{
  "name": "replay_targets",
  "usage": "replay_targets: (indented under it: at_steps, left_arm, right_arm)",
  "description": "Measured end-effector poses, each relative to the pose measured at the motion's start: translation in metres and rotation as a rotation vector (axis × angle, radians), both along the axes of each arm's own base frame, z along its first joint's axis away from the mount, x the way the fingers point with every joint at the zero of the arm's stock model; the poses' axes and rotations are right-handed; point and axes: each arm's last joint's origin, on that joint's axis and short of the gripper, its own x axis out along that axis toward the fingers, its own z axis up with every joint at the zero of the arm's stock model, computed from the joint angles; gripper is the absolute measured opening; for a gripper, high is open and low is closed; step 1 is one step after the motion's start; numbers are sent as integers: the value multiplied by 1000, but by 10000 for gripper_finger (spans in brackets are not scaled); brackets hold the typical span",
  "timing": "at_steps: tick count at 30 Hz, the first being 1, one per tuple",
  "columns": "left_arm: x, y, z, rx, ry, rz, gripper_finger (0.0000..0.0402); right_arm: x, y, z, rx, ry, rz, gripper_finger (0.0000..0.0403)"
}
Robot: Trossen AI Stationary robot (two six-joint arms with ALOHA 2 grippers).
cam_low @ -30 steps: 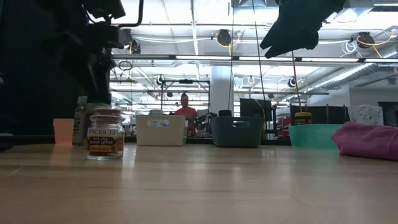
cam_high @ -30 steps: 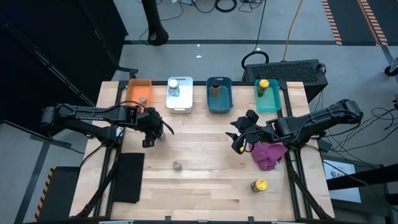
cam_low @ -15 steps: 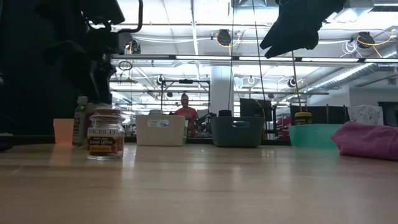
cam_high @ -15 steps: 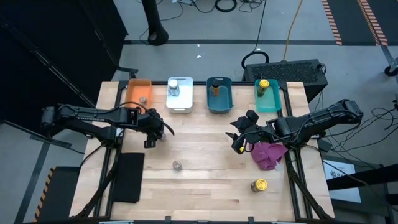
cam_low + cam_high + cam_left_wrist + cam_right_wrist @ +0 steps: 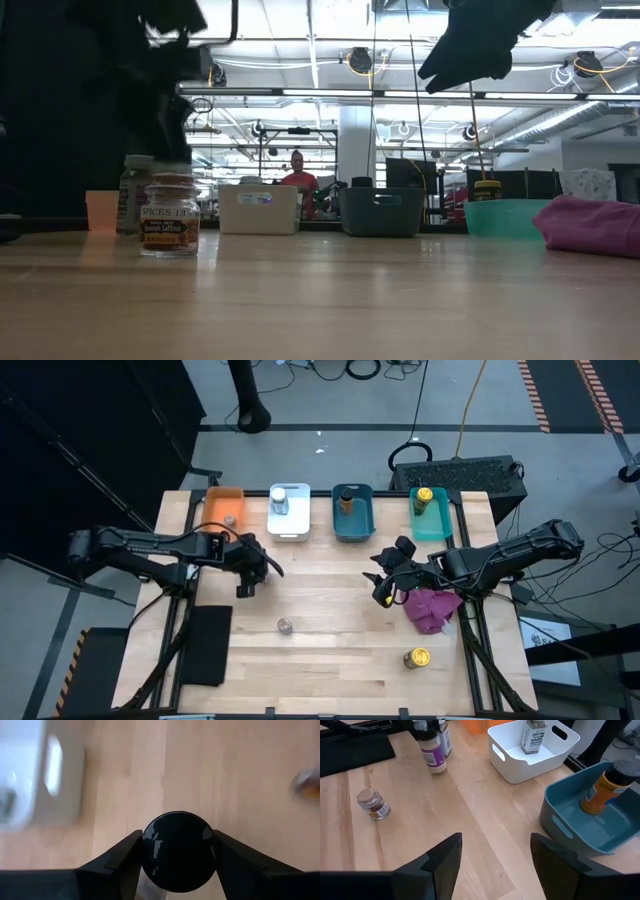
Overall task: Sort spices by type
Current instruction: Put the black seasoning bottle into the green bin
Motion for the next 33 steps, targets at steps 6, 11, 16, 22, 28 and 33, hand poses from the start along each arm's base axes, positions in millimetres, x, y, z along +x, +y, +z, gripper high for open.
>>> replay_targets:
  at_steps: [6,11,16,22,28,33]
  left_arm:
    - [23,-12,56,-3,-275,-37,212]
    - [44,-29,82,-14,-470,-104,212]
    - [64,-39,74,21,-478,-135,212]
    - [93,-44,59,42,-485,-130,212]
    - [114,-45,62,54,-503,-107,212]
    - [126,-47,63,54,-511,-107,212]
  right_arm:
    - [6,1,-1,-77,13,49,217]
    - [27,6,-11,-192,18,129,217]
    - [44,12,-11,-255,-70,174,219]
    - [56,17,-18,-227,-113,225,250]
    - [62,17,-27,-184,-96,246,290]
    - [65,14,-31,-160,-93,253,299]
